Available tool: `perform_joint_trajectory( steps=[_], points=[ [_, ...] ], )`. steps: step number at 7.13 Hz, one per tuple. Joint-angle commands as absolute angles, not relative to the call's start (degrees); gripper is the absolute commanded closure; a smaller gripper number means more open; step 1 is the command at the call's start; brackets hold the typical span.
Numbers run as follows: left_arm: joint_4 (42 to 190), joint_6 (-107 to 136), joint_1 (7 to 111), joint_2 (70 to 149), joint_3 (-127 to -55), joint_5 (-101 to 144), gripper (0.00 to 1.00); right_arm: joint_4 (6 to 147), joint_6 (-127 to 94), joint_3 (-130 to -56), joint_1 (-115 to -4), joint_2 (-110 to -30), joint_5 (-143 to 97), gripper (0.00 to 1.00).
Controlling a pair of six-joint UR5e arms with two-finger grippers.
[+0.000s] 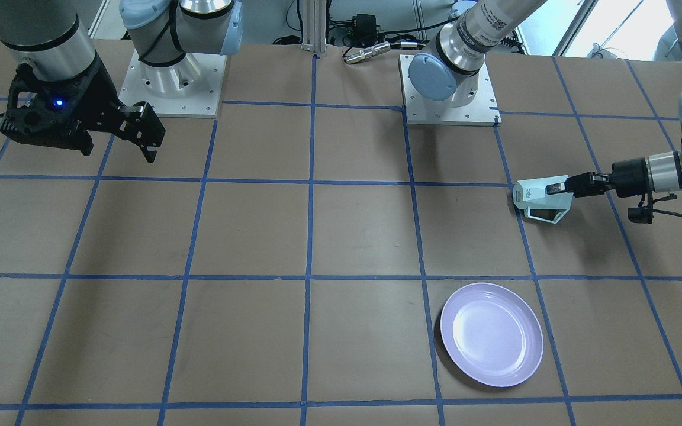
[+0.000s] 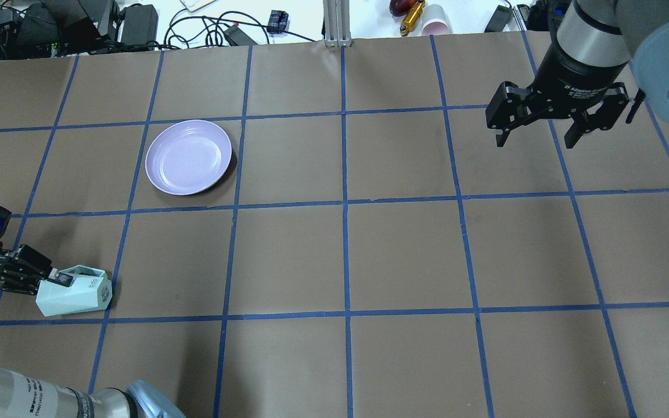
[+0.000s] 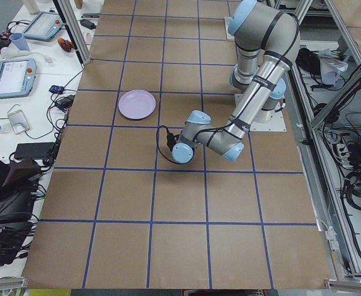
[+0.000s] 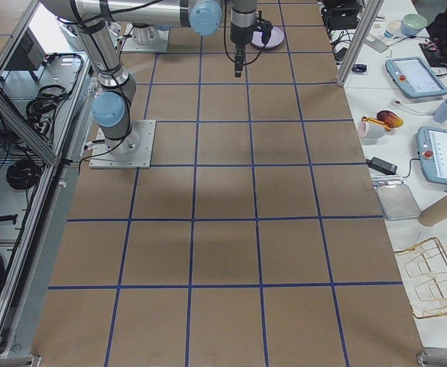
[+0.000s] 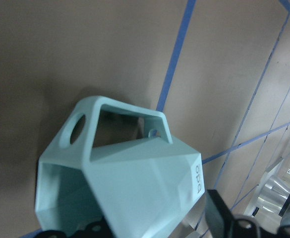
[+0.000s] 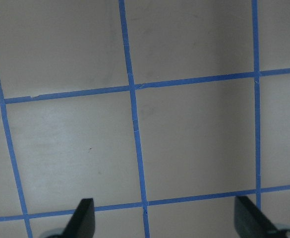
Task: Flip cup and place on plate
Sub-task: 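Close the left gripper on the mint-green mug's rim, then lift the mug with the left gripper and rotate it upright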
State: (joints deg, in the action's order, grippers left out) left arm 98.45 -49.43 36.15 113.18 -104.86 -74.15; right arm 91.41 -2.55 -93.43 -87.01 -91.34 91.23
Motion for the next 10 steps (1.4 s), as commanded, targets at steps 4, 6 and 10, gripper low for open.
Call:
perform_joint_trajectory(
  steps=[4, 6, 10],
  points=[
    [101.9, -39.2, 37.9, 109.6, -99.0, -70.7, 1.0, 91.4, -2.5, -93.4, -87.0, -91.4, 91.2, 0.0],
    [102.3, -33.8, 40.8, 107.2, -94.2, -71.0, 1.0, 91.4, -2.5, -93.4, -87.0, -91.4, 91.2, 0.0],
    [100.7, -22.4, 52.5, 104.2, -84.1, -77.8, 1.0, 91.4, -2.5, -93.4, -87.0, -91.4, 91.2, 0.0]
  ],
)
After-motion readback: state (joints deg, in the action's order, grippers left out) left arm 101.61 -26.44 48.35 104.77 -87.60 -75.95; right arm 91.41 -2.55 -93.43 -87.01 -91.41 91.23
